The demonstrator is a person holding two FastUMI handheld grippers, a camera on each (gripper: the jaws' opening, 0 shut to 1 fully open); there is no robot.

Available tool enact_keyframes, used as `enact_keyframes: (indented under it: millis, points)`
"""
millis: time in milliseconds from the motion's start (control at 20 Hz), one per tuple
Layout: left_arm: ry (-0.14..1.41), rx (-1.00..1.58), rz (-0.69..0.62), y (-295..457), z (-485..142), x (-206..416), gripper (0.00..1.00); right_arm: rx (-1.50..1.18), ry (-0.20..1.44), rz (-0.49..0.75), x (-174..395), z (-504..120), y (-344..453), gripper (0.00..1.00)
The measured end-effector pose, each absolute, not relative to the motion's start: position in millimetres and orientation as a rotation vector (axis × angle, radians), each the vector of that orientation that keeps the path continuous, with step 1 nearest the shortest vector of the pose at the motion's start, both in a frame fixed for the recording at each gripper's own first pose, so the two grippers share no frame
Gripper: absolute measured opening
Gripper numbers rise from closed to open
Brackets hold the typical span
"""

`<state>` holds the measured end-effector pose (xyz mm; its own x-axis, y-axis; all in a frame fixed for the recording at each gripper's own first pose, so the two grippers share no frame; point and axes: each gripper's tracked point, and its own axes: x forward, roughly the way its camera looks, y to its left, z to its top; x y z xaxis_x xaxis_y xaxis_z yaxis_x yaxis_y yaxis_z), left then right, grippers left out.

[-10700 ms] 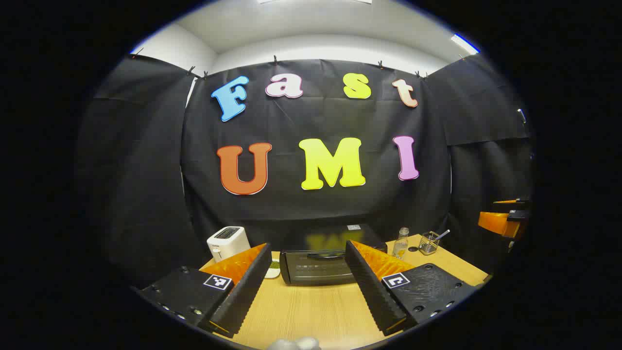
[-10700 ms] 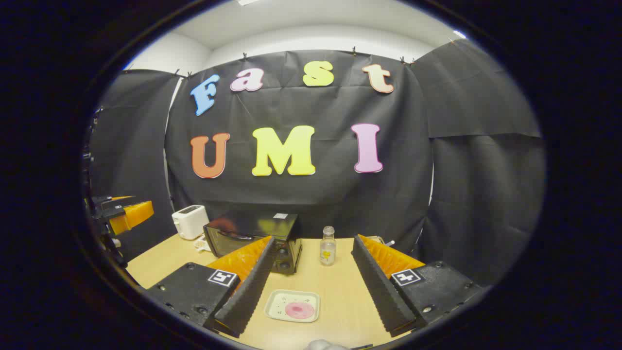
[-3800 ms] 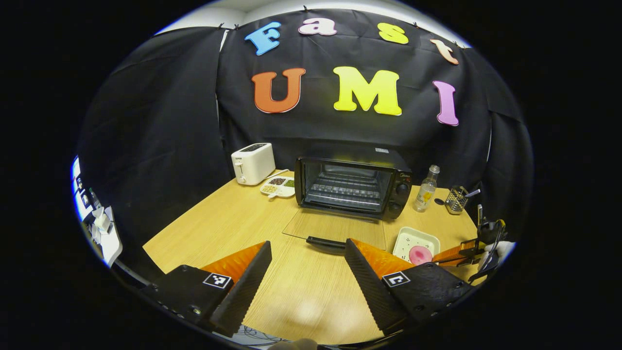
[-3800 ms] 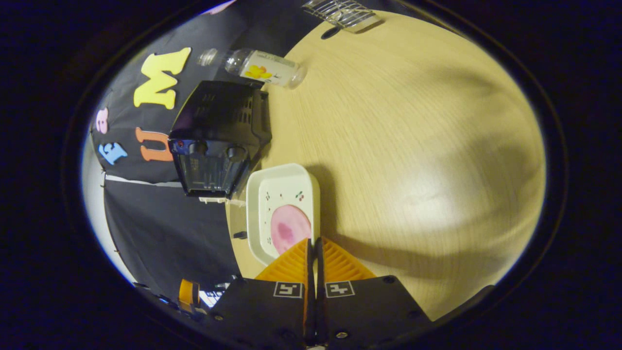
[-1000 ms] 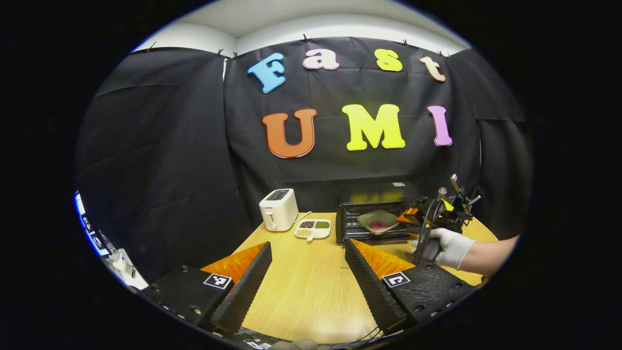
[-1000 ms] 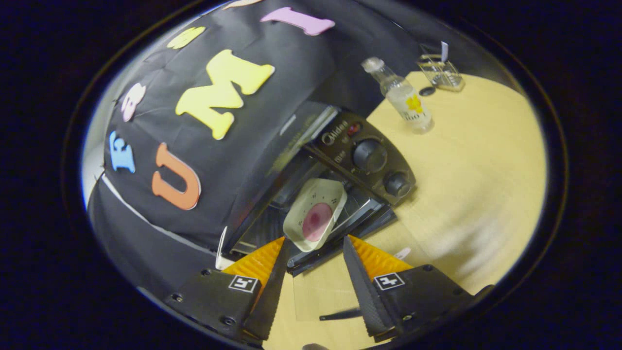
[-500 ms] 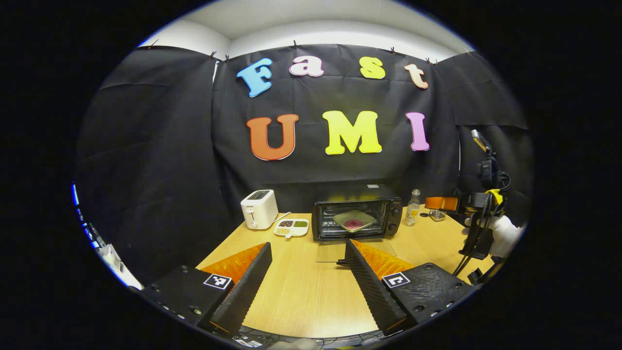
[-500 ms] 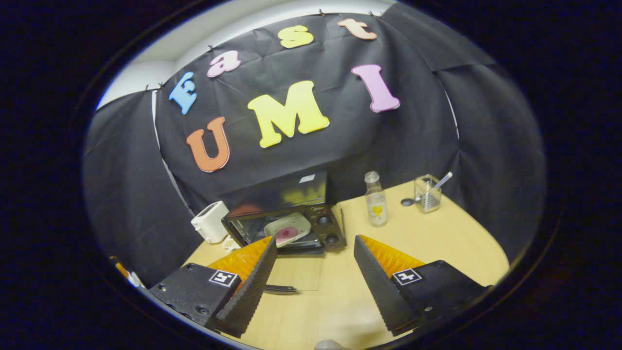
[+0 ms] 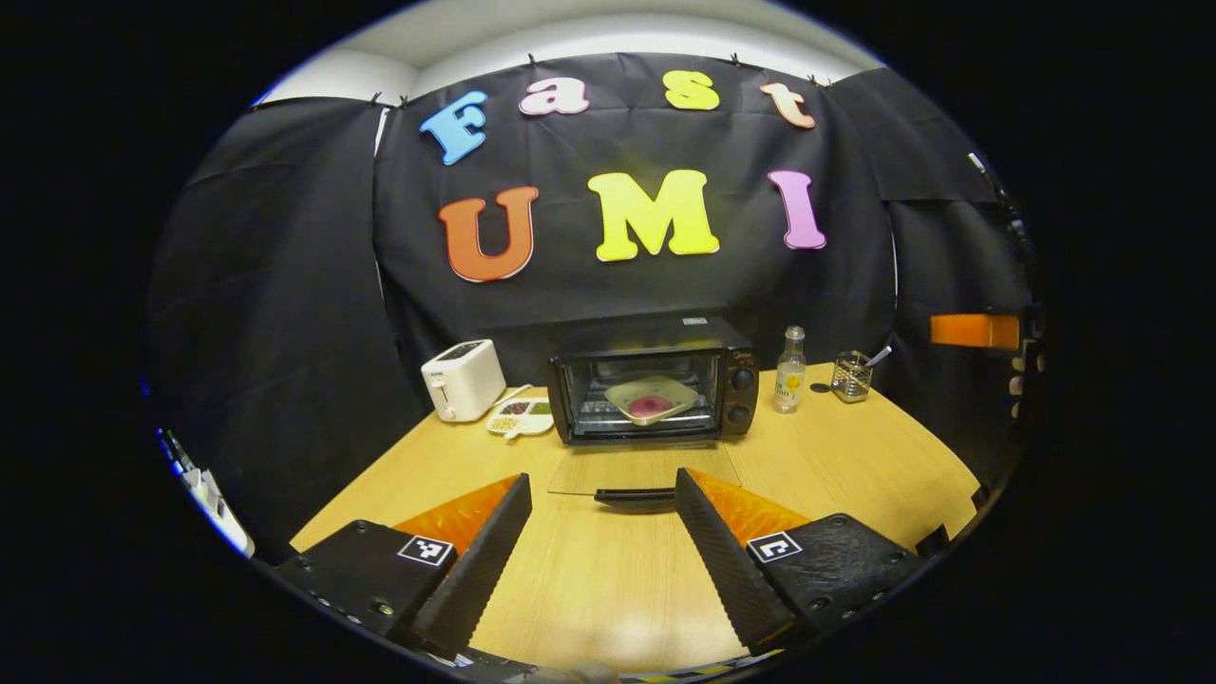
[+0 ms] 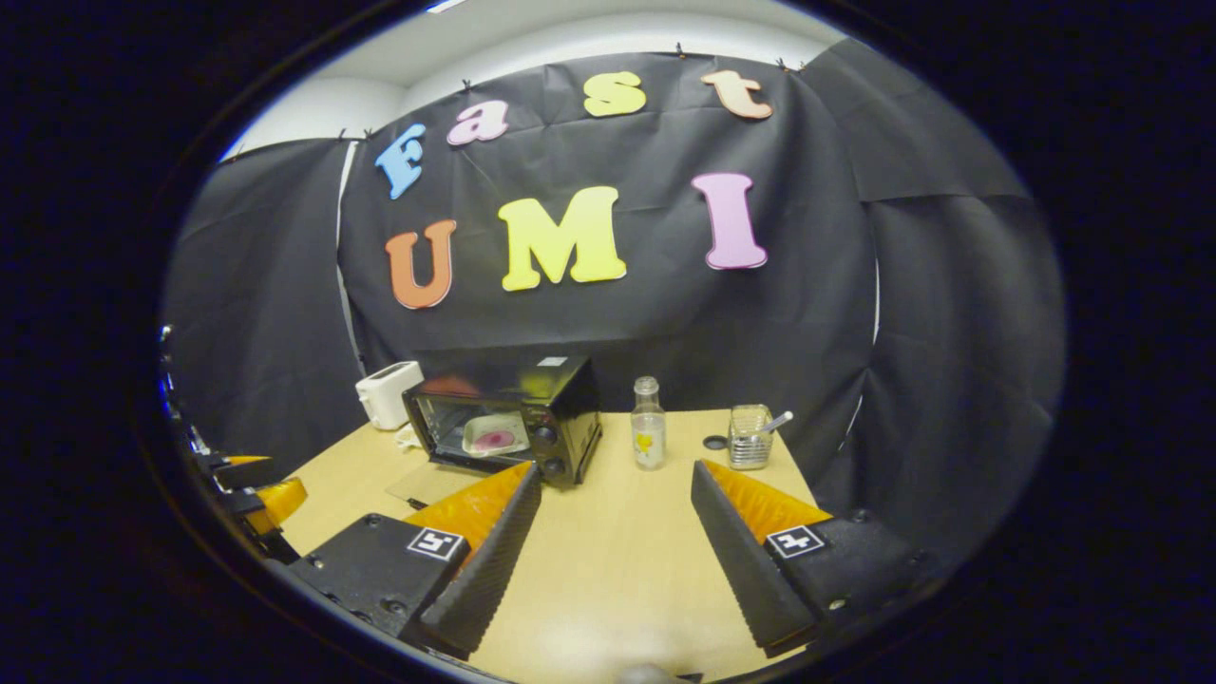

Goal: Open the electric oven with the left hand, put the food in, and close the electric oven.

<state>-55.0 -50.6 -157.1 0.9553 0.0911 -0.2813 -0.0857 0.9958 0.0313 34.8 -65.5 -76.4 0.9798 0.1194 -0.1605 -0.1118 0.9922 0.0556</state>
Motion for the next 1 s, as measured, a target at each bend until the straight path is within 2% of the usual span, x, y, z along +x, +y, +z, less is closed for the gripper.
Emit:
enact_keyframes:
  millis: [50, 100, 550, 1000]
  points:
    - [0.306, 0.025, 0.080, -57.3, -169.1, -46.5, 0.97, 0.054, 0.165, 0.112, 31.9, -72.1, -72.7, 0.96]
    - [0.327, 0.022, 0.069, -61.8, -181.6, -39.1, 0.97, 0.057, 0.165, 0.106, 31.7, -67.4, -77.9, 1.00]
    - [0.475, 0.002, -0.067, -74.4, -297.2, 40.3, 0.97, 0.022, 0.208, -0.103, 21.0, -55.8, -101.2, 1.00]
    - [0.549, -0.002, -0.092, -72.0, -345.5, 81.0, 0.97, -0.024, 0.254, -0.238, -3.6, -67.1, -91.1, 1.00]
